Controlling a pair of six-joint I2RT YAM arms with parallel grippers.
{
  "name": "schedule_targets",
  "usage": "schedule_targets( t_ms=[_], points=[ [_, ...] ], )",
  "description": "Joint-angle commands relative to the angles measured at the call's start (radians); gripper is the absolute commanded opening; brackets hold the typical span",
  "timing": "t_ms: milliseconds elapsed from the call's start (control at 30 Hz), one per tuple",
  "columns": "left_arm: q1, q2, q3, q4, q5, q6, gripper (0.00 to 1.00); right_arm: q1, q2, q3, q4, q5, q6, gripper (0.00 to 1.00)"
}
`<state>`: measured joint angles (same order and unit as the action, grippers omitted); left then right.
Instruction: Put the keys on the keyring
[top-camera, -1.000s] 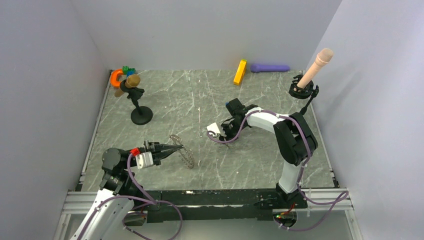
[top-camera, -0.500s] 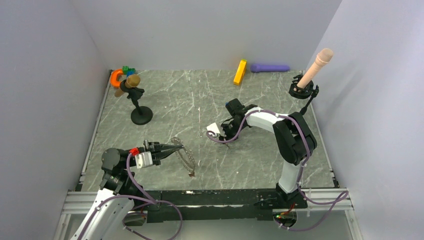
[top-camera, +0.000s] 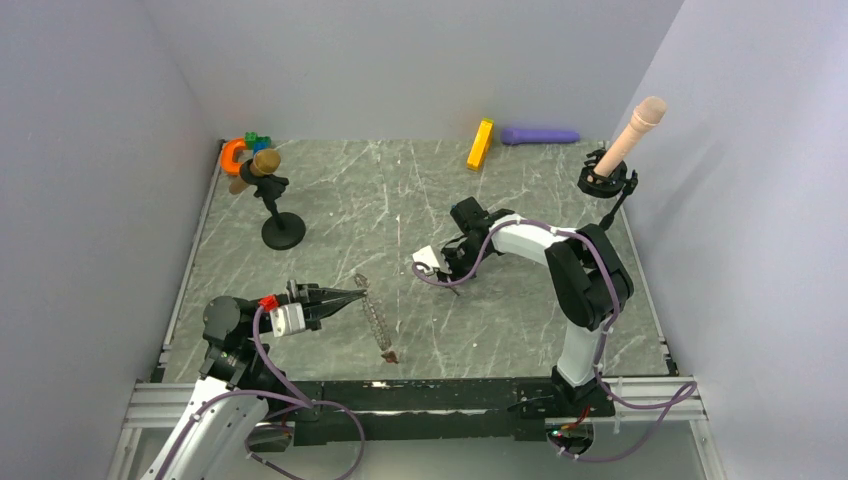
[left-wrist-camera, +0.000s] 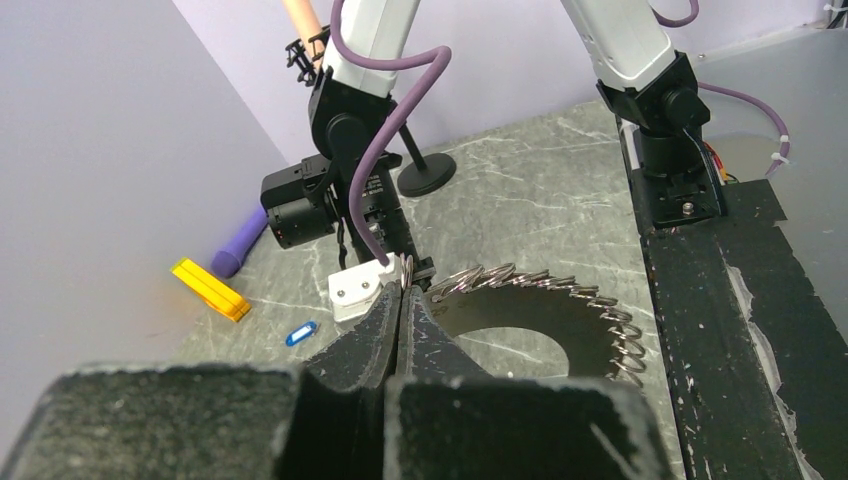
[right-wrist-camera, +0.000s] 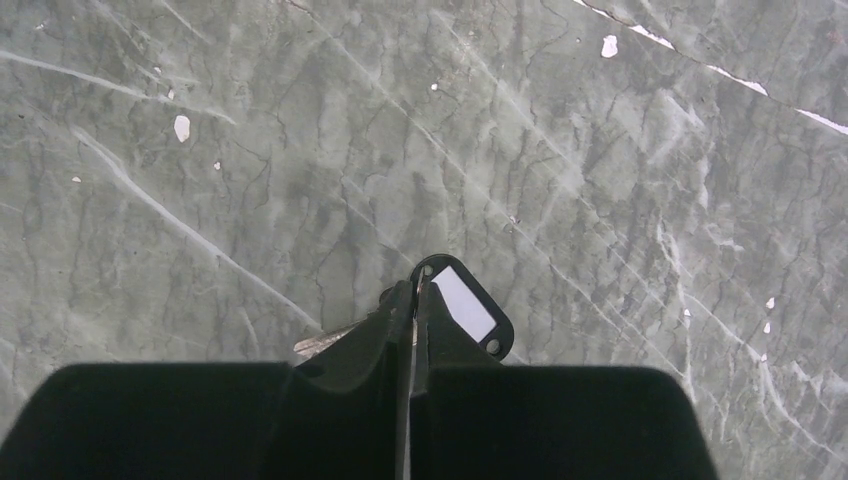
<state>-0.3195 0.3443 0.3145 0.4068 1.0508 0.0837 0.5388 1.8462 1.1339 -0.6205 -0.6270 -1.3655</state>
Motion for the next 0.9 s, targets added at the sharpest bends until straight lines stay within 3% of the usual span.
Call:
schedule_targets(
  t_ms=[0,300,500,867],
  points=[
    [0.005,0.004,0.027,0.067,0.020,-0.011,0.00,0.006,0.003,0.025,-0.021,-0.006,-0.022,0.01],
    [0.005,0.013,0.028,0.064,0.020,-0.014,0.00,-0.014,-0.068,0.097,-0.122,-0.097,-0.008,0.00],
    [0.005,0.035,0.033,0.105,0.014,-0.049,0.00,-0.050,-0.179,0.190,-0.270,-0.254,0.003,0.00],
    [0.003,0.100,0.204,-0.021,0.047,-0.077,0.00,-0.078,-0.309,0.514,-0.622,-0.550,0.044,0.00]
  ],
)
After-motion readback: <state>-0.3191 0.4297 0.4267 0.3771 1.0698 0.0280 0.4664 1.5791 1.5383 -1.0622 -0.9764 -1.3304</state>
